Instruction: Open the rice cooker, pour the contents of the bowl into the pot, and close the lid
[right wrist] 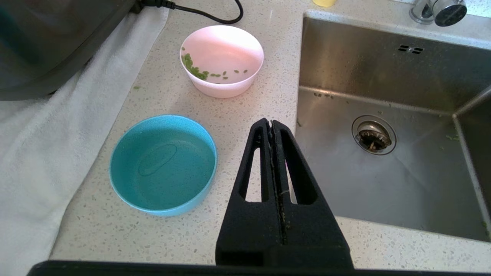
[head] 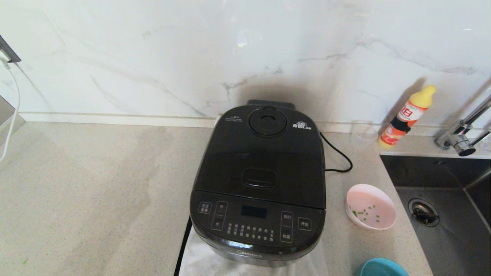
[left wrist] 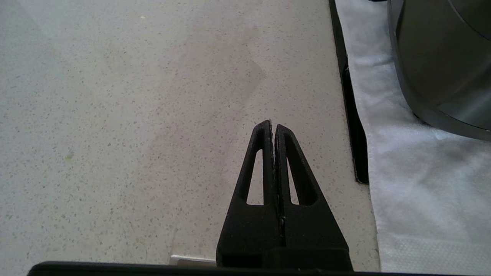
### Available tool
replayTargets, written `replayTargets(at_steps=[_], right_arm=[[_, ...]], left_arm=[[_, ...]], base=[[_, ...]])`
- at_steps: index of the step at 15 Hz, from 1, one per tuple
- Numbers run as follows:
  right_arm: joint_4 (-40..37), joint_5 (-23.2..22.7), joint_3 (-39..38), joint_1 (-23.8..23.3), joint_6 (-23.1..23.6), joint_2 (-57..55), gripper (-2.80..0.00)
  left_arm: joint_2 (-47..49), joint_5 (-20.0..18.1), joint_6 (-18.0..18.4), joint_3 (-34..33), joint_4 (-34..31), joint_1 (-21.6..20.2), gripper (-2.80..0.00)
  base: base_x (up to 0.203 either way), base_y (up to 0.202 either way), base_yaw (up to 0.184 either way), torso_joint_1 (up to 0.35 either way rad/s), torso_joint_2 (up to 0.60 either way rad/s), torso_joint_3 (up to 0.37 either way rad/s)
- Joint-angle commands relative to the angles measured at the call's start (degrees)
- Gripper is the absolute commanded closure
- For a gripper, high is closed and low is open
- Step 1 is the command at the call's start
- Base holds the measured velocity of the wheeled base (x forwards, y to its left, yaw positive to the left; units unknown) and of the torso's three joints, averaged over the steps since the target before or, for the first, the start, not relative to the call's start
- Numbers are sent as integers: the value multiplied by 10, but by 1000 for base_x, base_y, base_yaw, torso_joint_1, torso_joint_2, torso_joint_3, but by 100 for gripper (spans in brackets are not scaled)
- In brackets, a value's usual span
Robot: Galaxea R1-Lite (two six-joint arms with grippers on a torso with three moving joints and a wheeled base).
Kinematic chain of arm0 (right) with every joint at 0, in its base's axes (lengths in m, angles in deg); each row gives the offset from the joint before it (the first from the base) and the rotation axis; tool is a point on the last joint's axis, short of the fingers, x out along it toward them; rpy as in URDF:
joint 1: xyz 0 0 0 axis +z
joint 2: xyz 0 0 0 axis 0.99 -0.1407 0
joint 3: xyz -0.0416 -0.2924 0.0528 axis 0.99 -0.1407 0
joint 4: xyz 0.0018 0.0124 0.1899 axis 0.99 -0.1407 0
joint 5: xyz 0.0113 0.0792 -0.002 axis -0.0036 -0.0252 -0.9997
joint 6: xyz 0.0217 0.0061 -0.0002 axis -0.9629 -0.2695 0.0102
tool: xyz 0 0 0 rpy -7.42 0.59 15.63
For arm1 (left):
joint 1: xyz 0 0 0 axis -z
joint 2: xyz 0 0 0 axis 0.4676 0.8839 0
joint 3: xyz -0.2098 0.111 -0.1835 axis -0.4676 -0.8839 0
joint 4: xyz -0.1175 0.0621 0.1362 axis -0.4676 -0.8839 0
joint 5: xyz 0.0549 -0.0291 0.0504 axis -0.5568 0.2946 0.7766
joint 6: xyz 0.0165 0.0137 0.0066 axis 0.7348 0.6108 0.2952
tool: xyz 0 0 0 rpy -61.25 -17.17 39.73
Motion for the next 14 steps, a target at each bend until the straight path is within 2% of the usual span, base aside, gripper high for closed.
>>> replayTargets(at_steps=[1, 14], right_arm=[[0, 0, -1, 0, 16, -1, 0], [3, -4, -1, 0, 5, -2, 0]], left_arm=[[1, 0, 0, 0, 0, 0, 0], [1, 0, 0, 0, 0, 0, 0]], base=[[0, 0, 0, 0, 0, 0], [0, 0, 0, 0, 0, 0]])
